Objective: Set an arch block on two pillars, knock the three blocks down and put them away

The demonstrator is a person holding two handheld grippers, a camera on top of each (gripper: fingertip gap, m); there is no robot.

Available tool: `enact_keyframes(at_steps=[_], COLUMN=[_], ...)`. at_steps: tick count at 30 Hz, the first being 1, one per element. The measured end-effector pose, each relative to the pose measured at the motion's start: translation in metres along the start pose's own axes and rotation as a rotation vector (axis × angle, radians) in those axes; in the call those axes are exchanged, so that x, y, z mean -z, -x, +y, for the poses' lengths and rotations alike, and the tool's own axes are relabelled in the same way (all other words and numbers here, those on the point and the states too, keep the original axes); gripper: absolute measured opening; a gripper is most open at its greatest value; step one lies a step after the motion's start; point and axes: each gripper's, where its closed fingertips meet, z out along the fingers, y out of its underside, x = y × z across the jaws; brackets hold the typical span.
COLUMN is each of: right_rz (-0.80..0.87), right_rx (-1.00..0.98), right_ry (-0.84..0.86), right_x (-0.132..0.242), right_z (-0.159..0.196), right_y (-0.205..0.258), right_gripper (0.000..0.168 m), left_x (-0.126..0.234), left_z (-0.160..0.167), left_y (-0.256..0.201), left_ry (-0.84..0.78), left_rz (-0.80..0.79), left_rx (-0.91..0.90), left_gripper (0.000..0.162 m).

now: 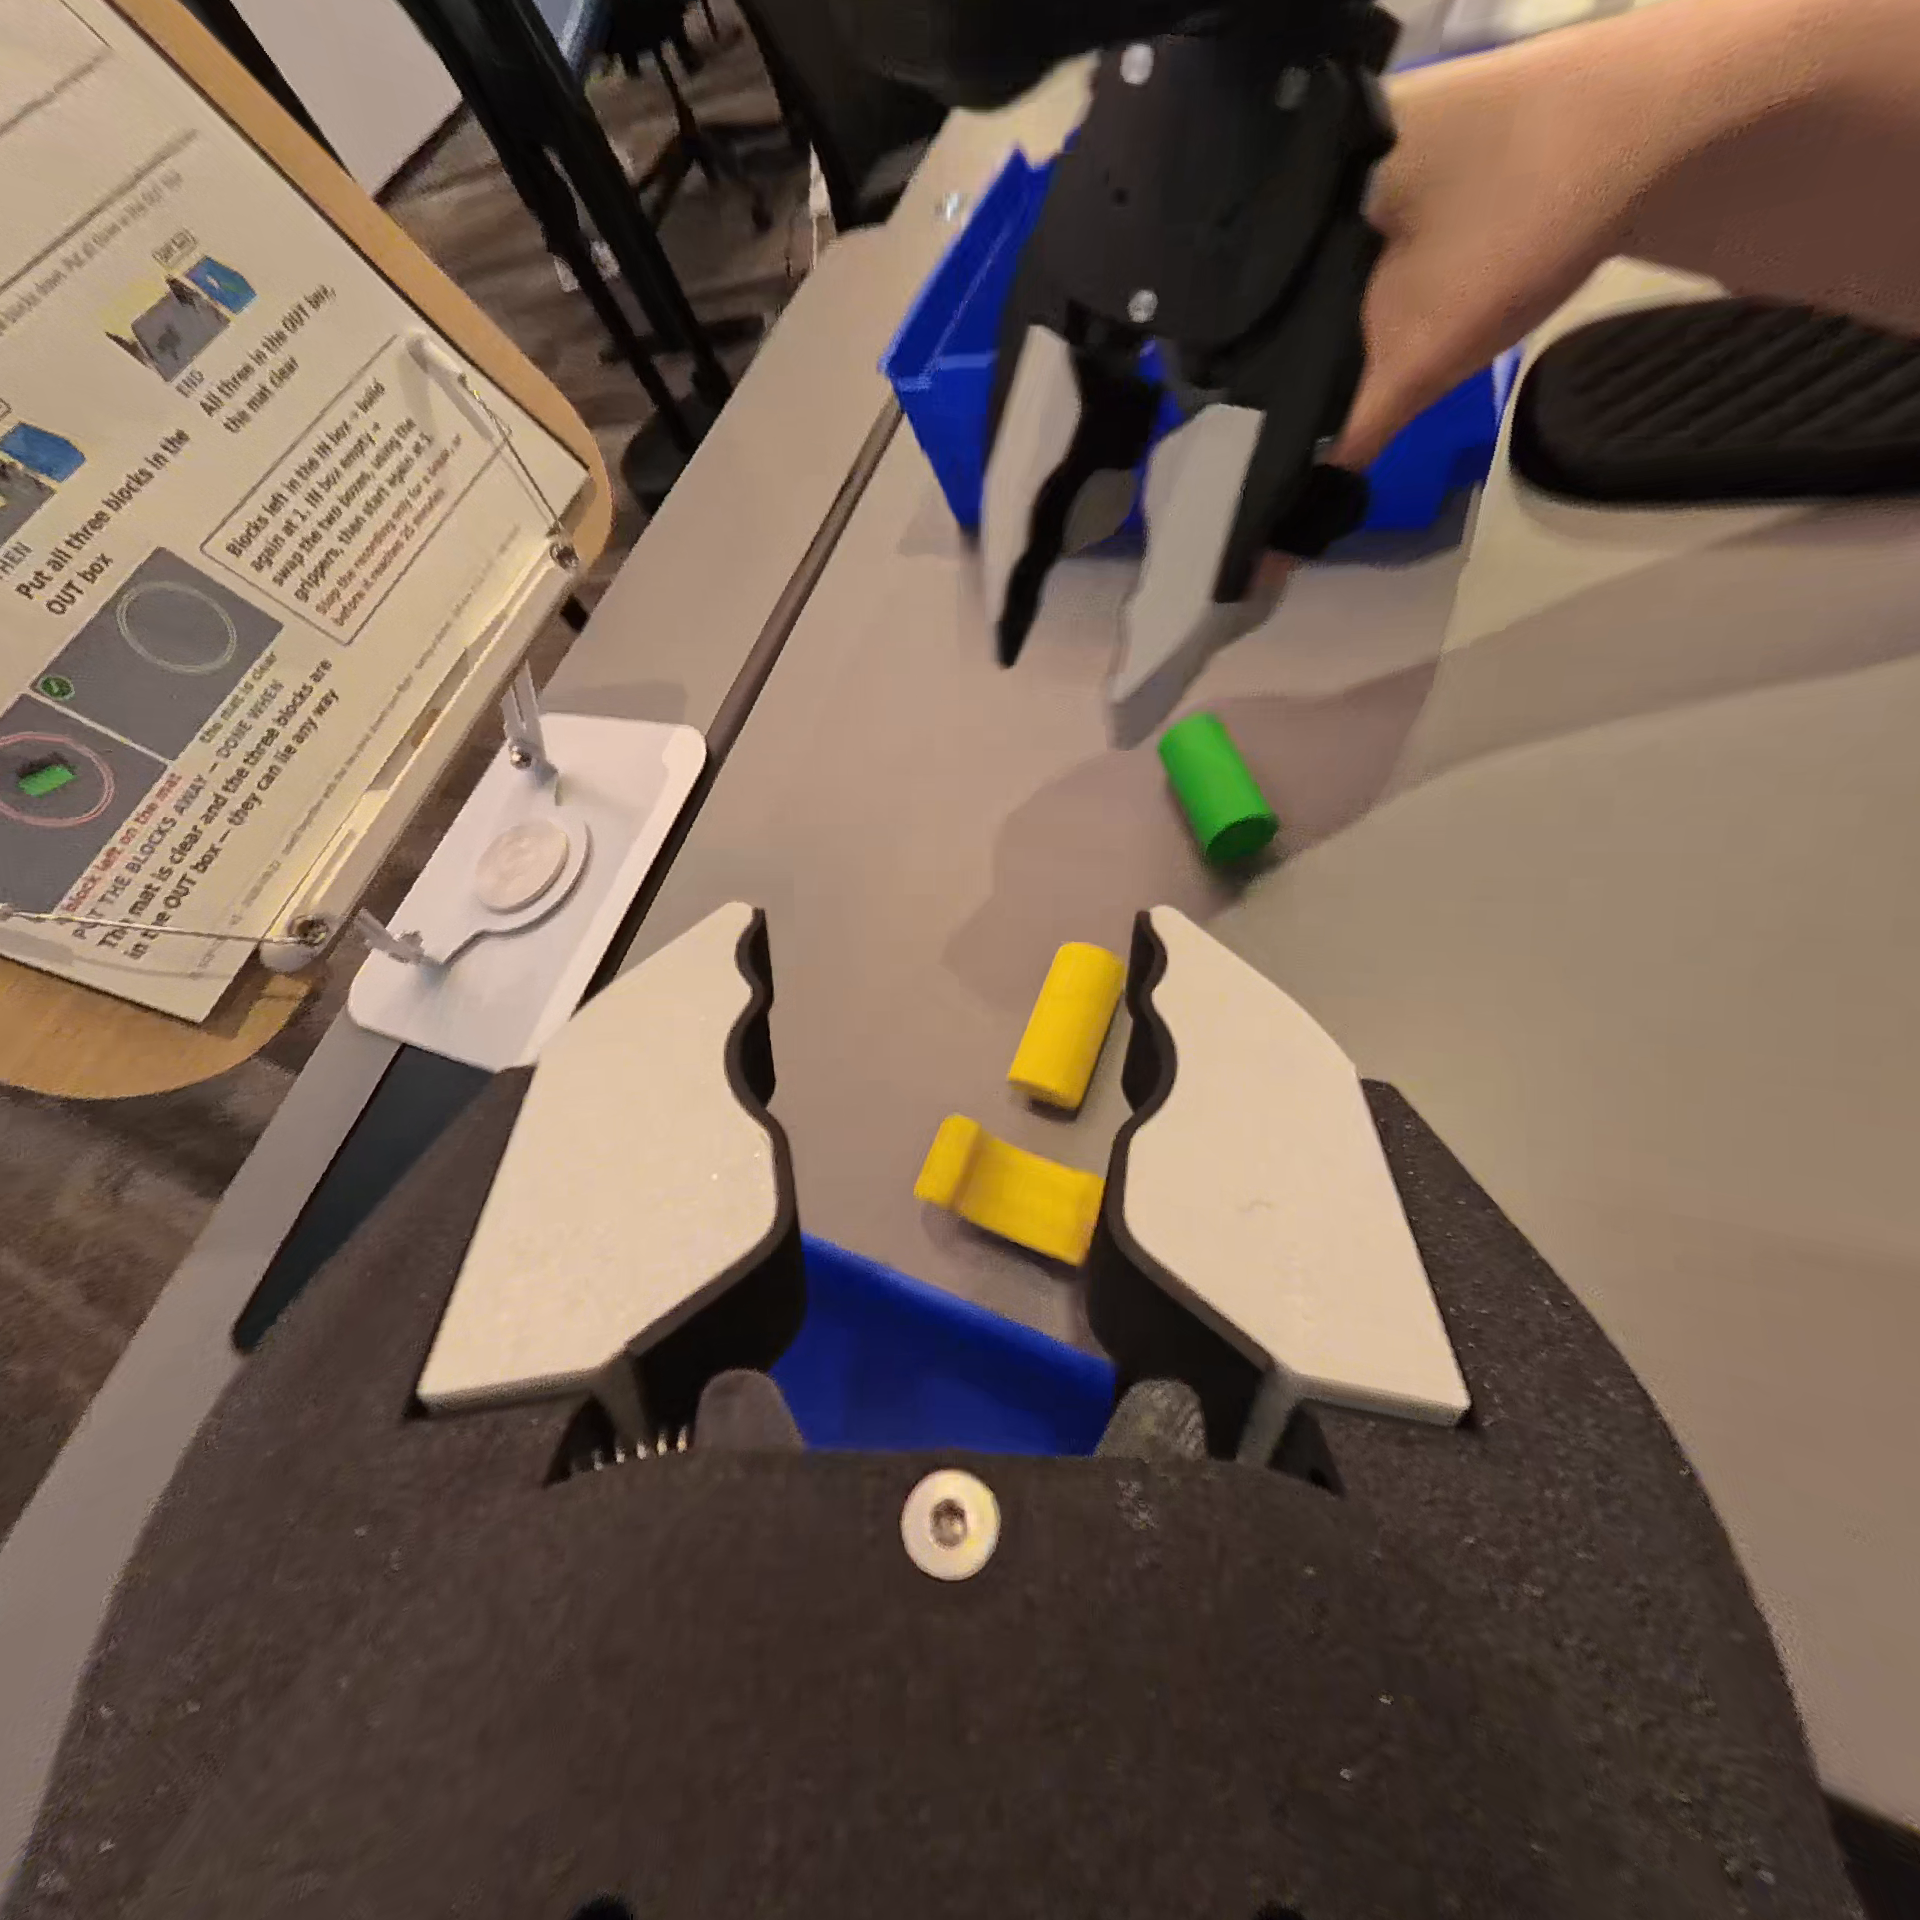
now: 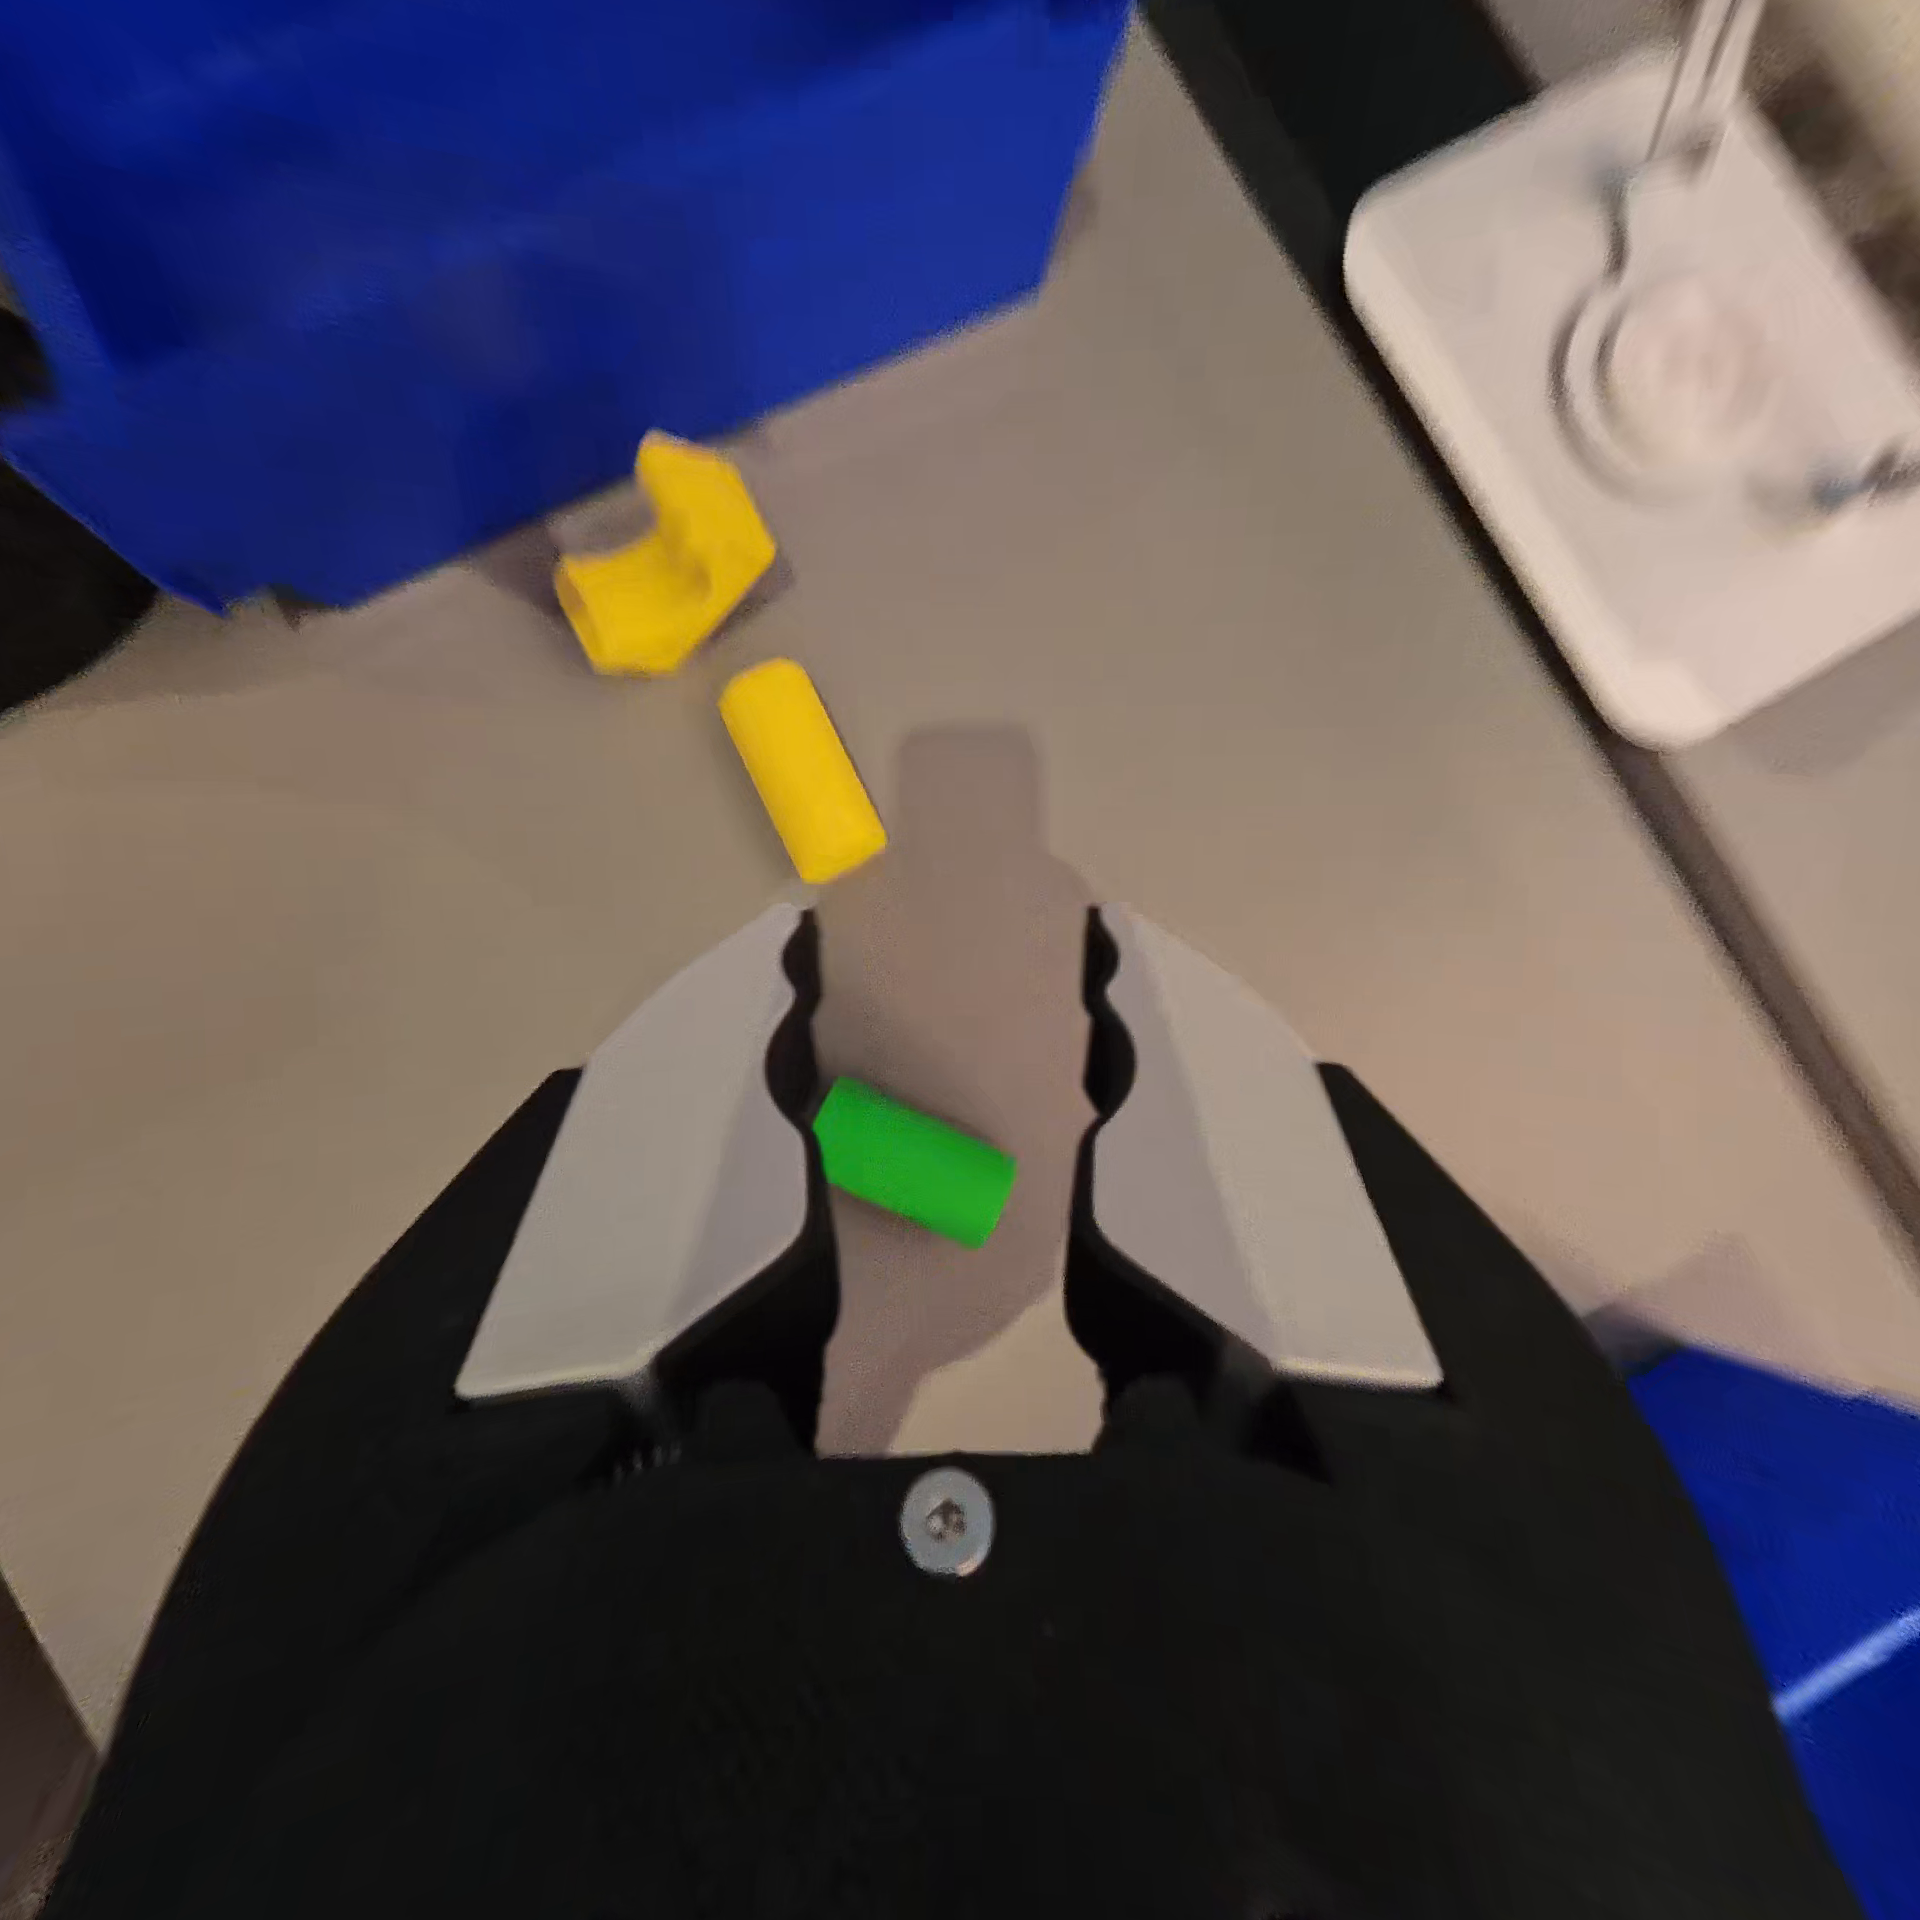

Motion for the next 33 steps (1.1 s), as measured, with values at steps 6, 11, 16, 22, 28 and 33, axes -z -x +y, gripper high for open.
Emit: enact_keyframes(at_steps=[6, 11, 16, 22, 28, 33], right_rz=[0.108, 0.122, 0.097, 0.15, 0.358, 0.414], right_rx=[-0.267, -0.326, -0.314, -0.254, -0.24, -0.324], right_ry=[0.007, 0.055, 0.072, -0.089, -0.179, -0.047], right_x=[-0.025, -0.033, -0.028, 0.035, 0.142, 0.159], right_z=[0.104, 0.142, 0.16, 0.136, 0.132, 0.189], right_y=[0.012, 0.024, 0.032, 0.025, -0.05, -0.12], right_gripper=[0.08, 0.086, 0.074, 0.074, 0.074, 0.074], left_x=[-0.015, -0.041, -0.062, -0.073, -0.082, -0.085], left_z=[0.017, 0.039, 0.053, 0.081, 0.119, 0.129], left_y=[-0.024, -0.07, -0.097, -0.127, -0.157, -0.156], left_ry=[0.202, 0.371, 0.454, 0.586, 0.742, 0.78], left_rz=[0.004, 0.158, 0.217, 0.325, 0.489, 0.498], left_rx=[-0.143, -0.254, -0.33, -0.332, -0.318, -0.369], left_gripper=[0.066, 0.066, 0.062, 0.06, 0.046, 0.036])
